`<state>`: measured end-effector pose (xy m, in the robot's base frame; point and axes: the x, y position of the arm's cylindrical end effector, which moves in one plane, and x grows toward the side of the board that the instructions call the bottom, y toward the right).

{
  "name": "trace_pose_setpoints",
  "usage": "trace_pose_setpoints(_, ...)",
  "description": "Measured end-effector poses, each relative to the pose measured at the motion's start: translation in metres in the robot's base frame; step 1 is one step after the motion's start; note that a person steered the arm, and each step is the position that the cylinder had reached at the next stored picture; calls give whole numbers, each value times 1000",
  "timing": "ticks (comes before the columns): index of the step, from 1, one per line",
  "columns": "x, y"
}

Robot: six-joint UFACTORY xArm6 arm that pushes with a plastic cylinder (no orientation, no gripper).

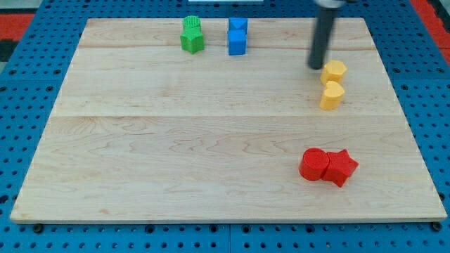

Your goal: Push the yellow blocks towards the center of the board

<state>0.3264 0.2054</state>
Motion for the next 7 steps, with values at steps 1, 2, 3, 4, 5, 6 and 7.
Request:
trace_pose_setpoints(1,23,27)
trace_pose_setpoints(2,29,25)
trace_pose_setpoints(3,35,89)
trace_pose_setpoints(4,46,86)
trace_pose_setpoints(5,68,44)
trace_pose_setpoints(6,79,20)
trace_pose_setpoints(7,79,-13)
